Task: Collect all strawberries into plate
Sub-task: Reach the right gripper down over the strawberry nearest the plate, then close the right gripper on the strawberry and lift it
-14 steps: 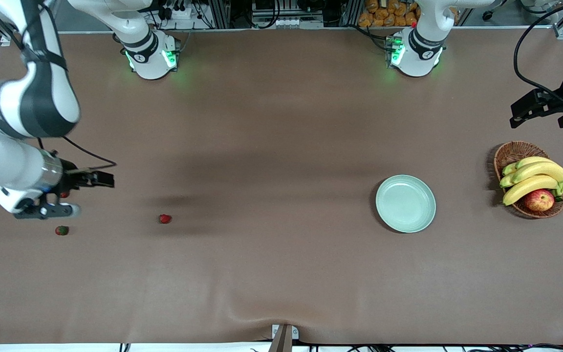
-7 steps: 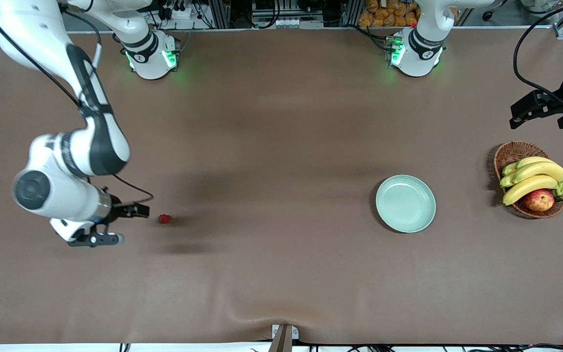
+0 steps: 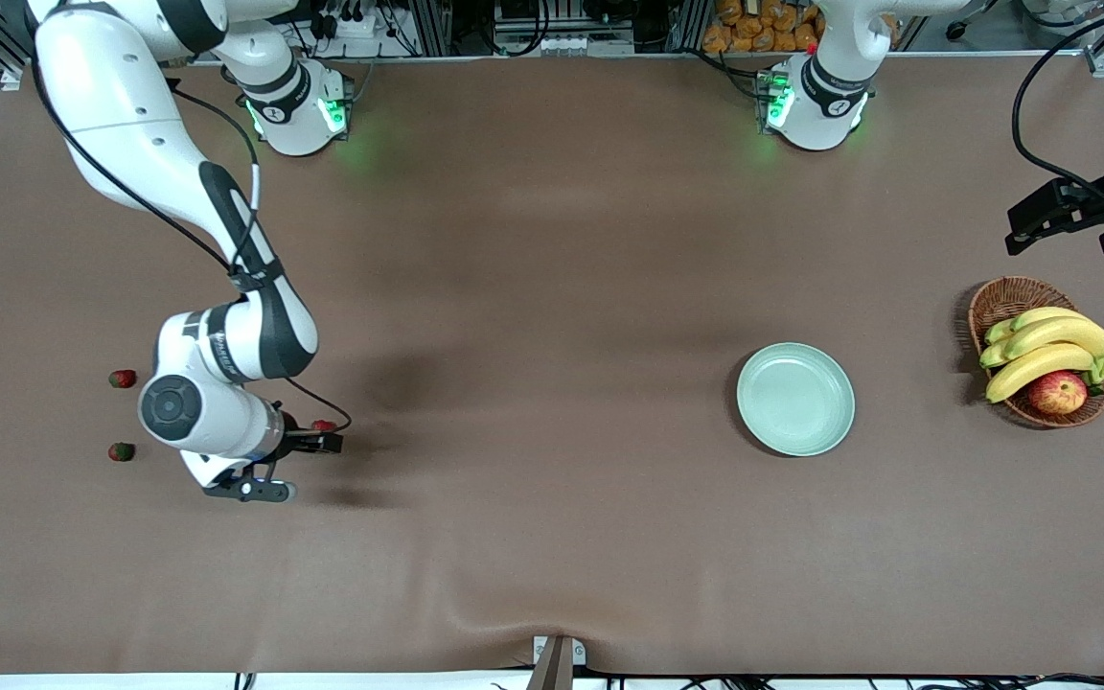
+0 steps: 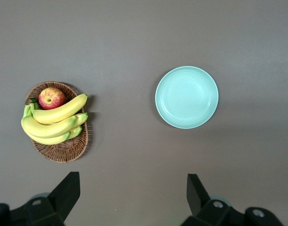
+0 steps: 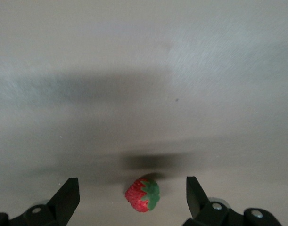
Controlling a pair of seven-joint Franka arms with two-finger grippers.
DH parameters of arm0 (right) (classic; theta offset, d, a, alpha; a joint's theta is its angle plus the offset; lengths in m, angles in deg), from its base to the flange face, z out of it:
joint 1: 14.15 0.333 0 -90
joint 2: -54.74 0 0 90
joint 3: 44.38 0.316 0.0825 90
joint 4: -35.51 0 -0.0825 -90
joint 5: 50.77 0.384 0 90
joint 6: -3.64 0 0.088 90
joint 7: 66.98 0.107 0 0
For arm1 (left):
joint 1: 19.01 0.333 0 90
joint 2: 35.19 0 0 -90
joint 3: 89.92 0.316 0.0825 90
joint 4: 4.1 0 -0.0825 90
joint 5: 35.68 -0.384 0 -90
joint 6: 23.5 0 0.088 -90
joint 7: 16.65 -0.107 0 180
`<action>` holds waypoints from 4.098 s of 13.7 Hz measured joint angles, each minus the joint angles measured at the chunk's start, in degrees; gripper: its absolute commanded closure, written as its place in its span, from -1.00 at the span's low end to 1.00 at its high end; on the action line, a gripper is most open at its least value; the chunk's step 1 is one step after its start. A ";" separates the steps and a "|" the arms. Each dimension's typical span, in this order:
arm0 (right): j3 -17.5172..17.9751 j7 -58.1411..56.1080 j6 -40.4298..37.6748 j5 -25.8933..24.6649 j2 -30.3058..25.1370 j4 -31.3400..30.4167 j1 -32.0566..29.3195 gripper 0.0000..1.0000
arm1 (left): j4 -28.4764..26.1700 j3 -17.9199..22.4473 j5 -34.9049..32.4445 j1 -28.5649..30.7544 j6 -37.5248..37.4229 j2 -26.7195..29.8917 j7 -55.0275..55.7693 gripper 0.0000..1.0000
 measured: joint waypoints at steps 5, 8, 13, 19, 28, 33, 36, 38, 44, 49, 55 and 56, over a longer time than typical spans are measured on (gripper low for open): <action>-0.04 0.20 0.02 -0.05 0.12 -3.76 1.81 -1.00 | -0.50 -0.29 0.00 -0.14 0.00 -0.01 0.02 -1.00; -0.31 0.19 0.03 -0.10 0.12 -4.61 1.79 -1.00 | -0.90 -0.41 0.00 -0.14 0.00 -0.03 0.05 -1.00; -0.74 0.18 1.64 -1.72 0.12 -4.72 1.63 -1.00 | -0.94 -0.56 0.00 -0.26 0.00 -0.03 0.37 -1.00; -0.76 0.18 3.28 -1.87 0.12 -4.90 1.62 -1.00 | -0.94 -0.58 0.00 -0.27 0.01 -0.03 0.39 -1.00; -0.49 0.17 3.56 -1.91 -0.01 -5.06 1.67 1.00 | -1.09 -0.58 0.00 -0.27 0.01 -0.03 0.40 -1.00; -0.55 0.16 3.99 -1.97 -0.18 -4.76 1.67 1.00 | -1.50 -0.59 0.00 -0.31 0.01 -0.03 0.40 -1.00; -0.42 0.09 4.33 -2.01 -1.71 -3.47 1.86 1.00 | -1.88 -0.59 0.00 -0.31 0.01 -0.04 0.40 -1.00; 0.05 -0.03 4.31 -2.02 -3.27 -2.02 2.98 1.00 | -1.91 -0.60 0.00 -0.32 0.01 -0.03 0.40 -1.00; 0.46 0.35 4.26 -1.96 -3.73 2.78 12.91 1.00 | -2.06 -0.64 0.00 -0.58 0.36 -0.21 0.40 -1.00; 0.57 6.59 4.68 -1.83 -0.74 4.99 21.45 1.00 | -2.33 -1.43 0.00 -0.75 2.25 -2.62 1.84 -1.00; 0.63 22.30 10.78 -1.81 7.44 13.37 30.15 1.00 | -2.89 -3.45 0.00 -0.90 4.45 -6.02 3.21 -1.00; 0.63 23.54 12.44 -1.81 8.80 14.28 31.09 1.00 | -3.15 -3.51 0.00 -0.90 5.16 -6.53 3.21 -1.00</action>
